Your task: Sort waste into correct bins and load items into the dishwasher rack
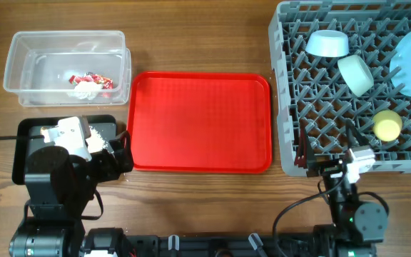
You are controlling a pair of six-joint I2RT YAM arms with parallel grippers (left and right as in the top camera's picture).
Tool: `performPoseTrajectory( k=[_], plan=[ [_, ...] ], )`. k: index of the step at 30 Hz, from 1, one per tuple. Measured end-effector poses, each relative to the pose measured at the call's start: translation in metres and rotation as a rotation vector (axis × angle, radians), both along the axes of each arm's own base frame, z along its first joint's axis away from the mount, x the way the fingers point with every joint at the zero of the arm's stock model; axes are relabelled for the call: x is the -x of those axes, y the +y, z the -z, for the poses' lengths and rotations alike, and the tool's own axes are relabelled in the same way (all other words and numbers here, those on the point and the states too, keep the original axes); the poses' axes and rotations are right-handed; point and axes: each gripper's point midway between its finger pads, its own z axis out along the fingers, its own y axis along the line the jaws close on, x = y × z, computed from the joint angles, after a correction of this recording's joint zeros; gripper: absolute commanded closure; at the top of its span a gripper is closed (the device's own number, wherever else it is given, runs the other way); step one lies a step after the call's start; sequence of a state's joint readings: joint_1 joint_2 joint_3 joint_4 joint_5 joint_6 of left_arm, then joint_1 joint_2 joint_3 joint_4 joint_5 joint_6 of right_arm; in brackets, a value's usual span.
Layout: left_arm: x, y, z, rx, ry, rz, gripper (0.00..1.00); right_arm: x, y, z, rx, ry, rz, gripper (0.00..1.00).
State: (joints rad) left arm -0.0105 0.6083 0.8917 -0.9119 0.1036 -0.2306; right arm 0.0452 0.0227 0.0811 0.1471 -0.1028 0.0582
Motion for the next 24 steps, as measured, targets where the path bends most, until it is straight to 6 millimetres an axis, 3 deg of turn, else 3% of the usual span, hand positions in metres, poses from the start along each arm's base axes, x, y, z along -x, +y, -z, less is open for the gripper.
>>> performPoseTrajectory(
  k=[4, 9, 24],
  plan=[
    [0.0, 0.0, 0.0, 0.0, 0.0, 0.0, 0.0, -0.006, -0.005, 0.023, 0.014, 0.024, 0.036, 0.0],
    [0.0, 0.0, 0.0, 0.0, 0.0, 0.0, 0.0, -0.011, -0.009, 0.069, 0.043, 0.203, 0.056, 0.0],
    [0.0, 0.0, 0.0, 0.0, 0.0, 0.0, 0.0, -0.011, -0.008, 0.071, 0.041, 0.212, 0.055, 0.0]
  ],
)
